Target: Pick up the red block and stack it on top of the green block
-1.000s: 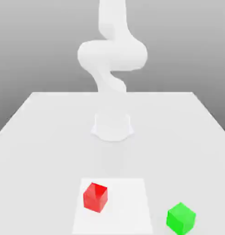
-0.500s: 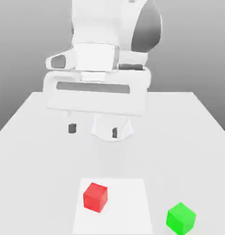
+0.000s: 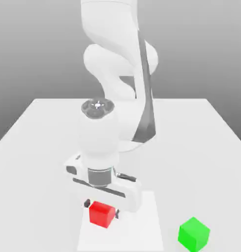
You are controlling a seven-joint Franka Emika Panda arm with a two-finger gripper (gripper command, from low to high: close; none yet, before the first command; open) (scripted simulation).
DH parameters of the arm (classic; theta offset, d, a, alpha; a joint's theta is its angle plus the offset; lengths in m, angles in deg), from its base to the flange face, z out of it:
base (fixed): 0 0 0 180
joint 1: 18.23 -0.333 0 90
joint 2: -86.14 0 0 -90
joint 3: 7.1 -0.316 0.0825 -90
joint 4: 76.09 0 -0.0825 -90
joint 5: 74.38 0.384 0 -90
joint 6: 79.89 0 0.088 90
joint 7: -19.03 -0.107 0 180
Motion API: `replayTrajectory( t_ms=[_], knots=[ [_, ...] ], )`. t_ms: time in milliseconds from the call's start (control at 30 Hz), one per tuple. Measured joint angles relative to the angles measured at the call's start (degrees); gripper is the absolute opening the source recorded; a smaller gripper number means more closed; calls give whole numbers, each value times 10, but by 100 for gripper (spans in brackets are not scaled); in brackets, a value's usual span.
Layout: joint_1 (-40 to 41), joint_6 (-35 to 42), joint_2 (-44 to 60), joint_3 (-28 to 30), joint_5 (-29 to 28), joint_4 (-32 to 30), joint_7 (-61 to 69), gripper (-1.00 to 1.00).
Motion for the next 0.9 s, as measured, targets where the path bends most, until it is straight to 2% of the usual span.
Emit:
replayTrajectory(
  t_ms=[133,333,633,767,800,900],
  knots=[
    [1,-2,2,-1,-1,0,-1,-100],
    [0,91,-103,-6,3,-12,3,-100],
    [-129,201,-63,-115,-30,135,2,-100],
    [-151,152,7,-111,-65,154,-20,-100],
    [-156,136,24,-106,-73,156,-26,100],
    [-156,136,24,-106,-73,156,-26,100]
  ],
)
